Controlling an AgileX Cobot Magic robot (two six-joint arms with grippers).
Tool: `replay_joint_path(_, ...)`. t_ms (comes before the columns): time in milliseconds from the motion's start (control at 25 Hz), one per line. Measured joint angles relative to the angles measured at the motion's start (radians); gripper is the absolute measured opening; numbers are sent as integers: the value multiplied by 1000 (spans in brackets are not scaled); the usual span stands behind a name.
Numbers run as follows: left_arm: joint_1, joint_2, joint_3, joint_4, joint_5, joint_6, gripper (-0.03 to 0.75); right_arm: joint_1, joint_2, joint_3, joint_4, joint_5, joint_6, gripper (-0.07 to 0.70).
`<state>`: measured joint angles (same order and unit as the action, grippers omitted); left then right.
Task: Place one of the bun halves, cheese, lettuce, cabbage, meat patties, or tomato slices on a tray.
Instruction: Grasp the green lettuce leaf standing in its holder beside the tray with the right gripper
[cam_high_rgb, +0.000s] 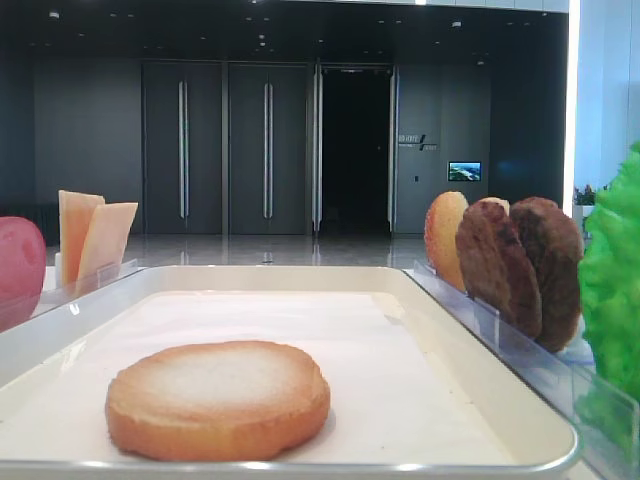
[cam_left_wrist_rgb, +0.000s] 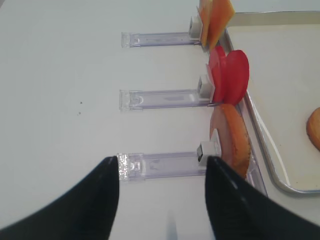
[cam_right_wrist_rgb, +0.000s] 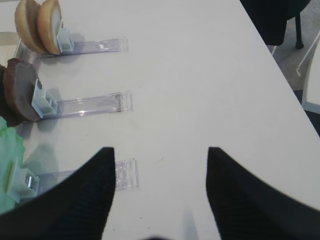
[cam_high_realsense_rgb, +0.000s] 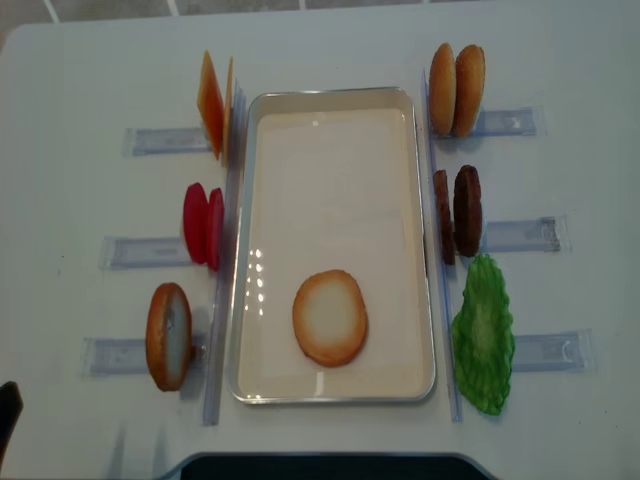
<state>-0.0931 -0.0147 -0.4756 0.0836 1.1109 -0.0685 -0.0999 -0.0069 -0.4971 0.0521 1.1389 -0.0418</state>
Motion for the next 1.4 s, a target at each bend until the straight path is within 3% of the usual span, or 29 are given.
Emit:
replay_joint_path(960, 0, 0, 0, 0, 0, 0, 347, 0, 5, 0, 5, 0, 0, 415)
replay_joint_path(1120, 0, 0, 0, 0, 0, 0, 310, 0, 131, -3, 53, 7, 0, 415)
replay_joint_path(1400, 0, 0, 0, 0, 0, 0, 293, 0, 446, -68, 118, 80, 8, 415)
